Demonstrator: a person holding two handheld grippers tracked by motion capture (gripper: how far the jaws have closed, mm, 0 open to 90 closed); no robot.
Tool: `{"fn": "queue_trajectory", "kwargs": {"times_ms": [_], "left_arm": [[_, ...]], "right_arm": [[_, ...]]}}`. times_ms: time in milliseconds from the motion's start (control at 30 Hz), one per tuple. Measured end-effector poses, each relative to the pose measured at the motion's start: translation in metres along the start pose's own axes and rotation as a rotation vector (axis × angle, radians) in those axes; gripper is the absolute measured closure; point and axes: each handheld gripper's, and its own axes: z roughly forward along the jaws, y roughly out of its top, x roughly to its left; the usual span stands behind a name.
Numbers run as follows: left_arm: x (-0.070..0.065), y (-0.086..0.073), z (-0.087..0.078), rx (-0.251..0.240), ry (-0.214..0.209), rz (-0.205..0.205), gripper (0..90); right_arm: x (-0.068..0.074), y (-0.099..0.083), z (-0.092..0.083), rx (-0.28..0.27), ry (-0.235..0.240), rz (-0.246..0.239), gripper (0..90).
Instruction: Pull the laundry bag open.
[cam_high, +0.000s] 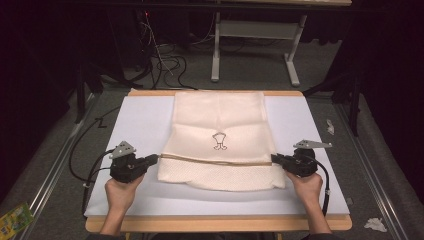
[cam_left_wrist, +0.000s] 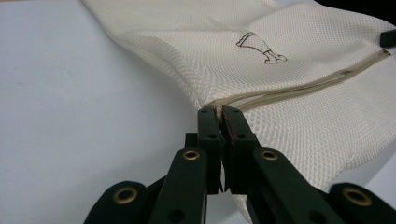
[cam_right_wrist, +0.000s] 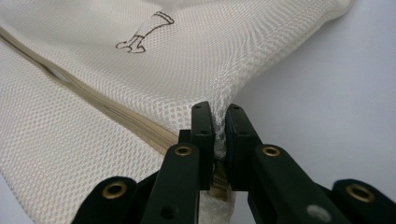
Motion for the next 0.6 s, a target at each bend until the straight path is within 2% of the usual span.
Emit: {"fn": "queue_trajectory", "kwargs": {"times_ms": [233, 367, 400, 500, 600], "left_arm": [[0.001, 0.000, 0.000, 0.005, 0.012, -0.005, 87.0], [0.005, 0.001, 0.000, -0.002, -0.001, -0.022, 87.0], [0.004, 0.000, 0.001, 0.015, 0.004, -0.014, 86.9], [0.004, -0.002, 0.001, 0.024, 0.011, -0.009, 87.0], [0.004, -0.004, 0.003, 0.033, 0.013, -0.019, 86.9]], "right_arm": [[0.003, -0.004, 0.005, 0.025, -0.007, -0.009, 85.0], [0.005, -0.006, 0.008, 0.034, -0.006, -0.014, 84.9], [0.005, -0.007, 0.009, 0.042, -0.008, -0.010, 84.8], [0.006, -0.007, 0.010, 0.045, -0.012, -0.015, 84.8], [0.009, -0.008, 0.014, 0.061, -0.027, -0.029, 84.5]]}}
